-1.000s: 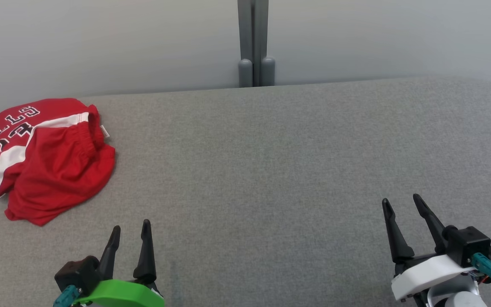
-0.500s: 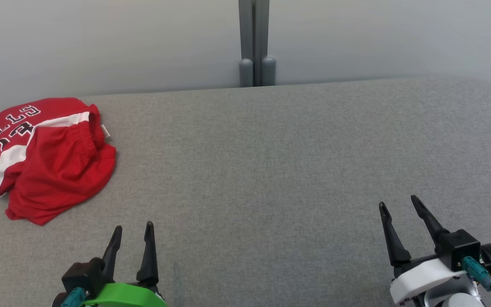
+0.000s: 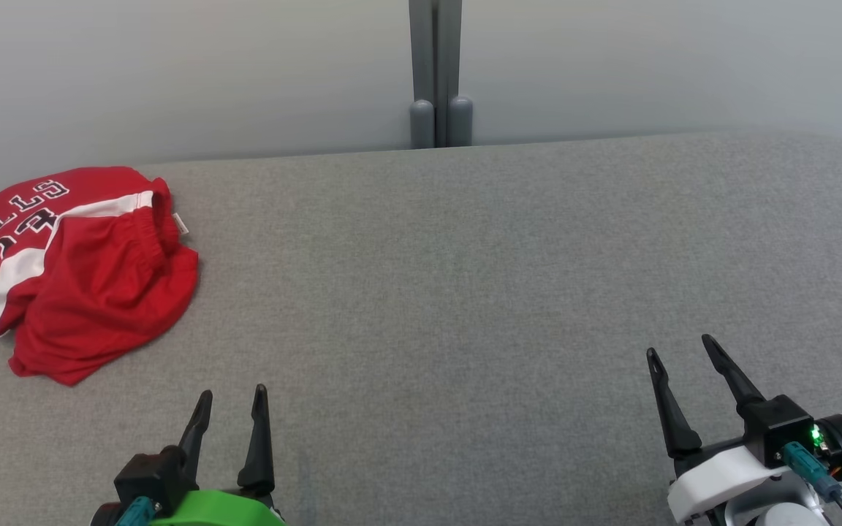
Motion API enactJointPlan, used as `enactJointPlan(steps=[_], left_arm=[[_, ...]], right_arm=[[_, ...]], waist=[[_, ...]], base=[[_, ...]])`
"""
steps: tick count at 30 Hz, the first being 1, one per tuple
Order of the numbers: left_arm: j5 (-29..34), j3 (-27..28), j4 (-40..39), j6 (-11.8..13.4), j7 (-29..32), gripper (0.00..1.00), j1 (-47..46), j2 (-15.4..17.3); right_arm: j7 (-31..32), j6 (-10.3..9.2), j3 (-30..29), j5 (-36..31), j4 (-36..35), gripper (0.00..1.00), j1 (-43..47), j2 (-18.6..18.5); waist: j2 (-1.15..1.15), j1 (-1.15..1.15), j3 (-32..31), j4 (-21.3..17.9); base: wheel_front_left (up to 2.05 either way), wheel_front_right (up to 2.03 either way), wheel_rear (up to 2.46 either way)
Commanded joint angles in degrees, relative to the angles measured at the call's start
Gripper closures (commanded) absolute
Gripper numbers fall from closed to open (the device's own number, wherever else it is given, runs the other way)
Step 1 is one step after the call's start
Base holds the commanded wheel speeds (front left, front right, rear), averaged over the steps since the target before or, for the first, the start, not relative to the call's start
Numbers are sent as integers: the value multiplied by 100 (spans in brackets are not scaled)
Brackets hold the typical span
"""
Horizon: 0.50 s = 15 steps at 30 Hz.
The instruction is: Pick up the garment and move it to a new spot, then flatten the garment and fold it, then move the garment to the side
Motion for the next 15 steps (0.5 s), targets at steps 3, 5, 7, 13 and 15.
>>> enactJointPlan(steps=[3,5,7,13,15], left_arm=[[0,12,26,-33,-4,0,57,40],[0,16,39,-34,-3,0,50,40],[2,16,46,-28,-3,0,44,40],[-4,-11,86,-30,-4,0,6,40],[-6,-41,91,-30,-3,0,-32,40]], right_arm=[[-21,0,2,49,24,0,67,-10],[-22,0,1,56,30,0,62,-10],[-22,0,0,66,34,0,58,-10],[-21,0,-39,74,18,0,74,-10],[-22,0,-83,92,15,0,102,-10]], waist=[[0,0,1,4],[0,0,2,6],[0,0,4,8],[0,0,16,53],[0,0,18,138]], base=[[0,0,0],[0,0,0],[0,0,0],[0,0,0],[0,0,0]])
